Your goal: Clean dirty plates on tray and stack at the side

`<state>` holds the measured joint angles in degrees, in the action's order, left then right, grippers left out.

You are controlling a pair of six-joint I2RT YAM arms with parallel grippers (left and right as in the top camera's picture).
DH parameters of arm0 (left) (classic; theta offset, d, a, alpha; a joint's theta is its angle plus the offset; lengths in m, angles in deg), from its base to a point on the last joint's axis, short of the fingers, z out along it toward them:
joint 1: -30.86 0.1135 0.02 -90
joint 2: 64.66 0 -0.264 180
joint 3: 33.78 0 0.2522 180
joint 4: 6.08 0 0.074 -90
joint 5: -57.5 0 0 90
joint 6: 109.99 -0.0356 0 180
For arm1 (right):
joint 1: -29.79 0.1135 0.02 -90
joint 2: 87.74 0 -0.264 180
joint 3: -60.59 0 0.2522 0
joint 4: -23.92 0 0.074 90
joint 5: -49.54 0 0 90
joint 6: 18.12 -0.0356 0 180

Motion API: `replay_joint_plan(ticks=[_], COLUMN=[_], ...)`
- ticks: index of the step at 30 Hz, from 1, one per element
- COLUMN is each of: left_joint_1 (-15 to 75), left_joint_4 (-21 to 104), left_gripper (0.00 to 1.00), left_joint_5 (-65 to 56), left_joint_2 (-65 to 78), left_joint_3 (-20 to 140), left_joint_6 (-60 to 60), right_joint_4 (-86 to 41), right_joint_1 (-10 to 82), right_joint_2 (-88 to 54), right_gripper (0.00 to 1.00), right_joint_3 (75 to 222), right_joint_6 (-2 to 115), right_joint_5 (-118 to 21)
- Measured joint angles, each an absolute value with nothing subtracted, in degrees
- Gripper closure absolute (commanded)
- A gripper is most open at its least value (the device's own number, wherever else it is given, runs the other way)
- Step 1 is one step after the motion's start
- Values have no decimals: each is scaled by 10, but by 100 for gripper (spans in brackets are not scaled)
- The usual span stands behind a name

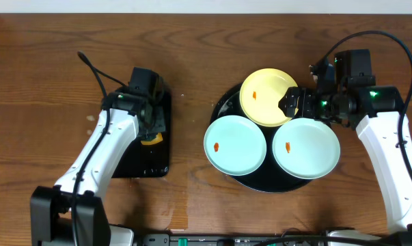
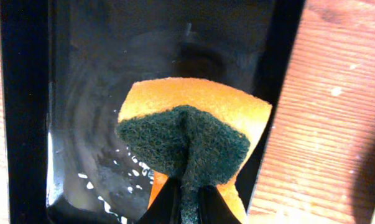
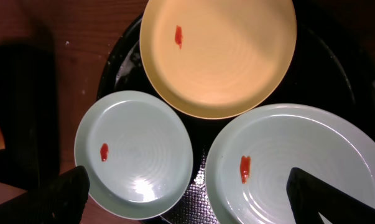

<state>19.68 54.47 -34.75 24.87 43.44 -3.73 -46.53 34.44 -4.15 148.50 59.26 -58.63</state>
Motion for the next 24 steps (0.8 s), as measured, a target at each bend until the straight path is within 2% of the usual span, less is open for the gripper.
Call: replay_joint_plan(ticks=[6,14,21,24], left_joint_1=[199,199,196,178], left_joint_4=[541,564,614,606], left_gripper=[93,93,92,93], left_joint_5=[-358,-359,-338,-322], left_joint_2=[298,325,325,325], left_joint_3=[434,441,548,601], left_joint_6=[-38,-54,-65,-65], right_joint_4=[-465,-460,-425,-400], right_joint_1=[344,344,344,344], right_joint_2=[-41,-41,-13,22], right_gripper=[1,9,7,14], right_joint_3=[1485,1485,1485,1485], right_joint_6=[593,590,590,591], right_joint_5=[-581,-531,-519,-517])
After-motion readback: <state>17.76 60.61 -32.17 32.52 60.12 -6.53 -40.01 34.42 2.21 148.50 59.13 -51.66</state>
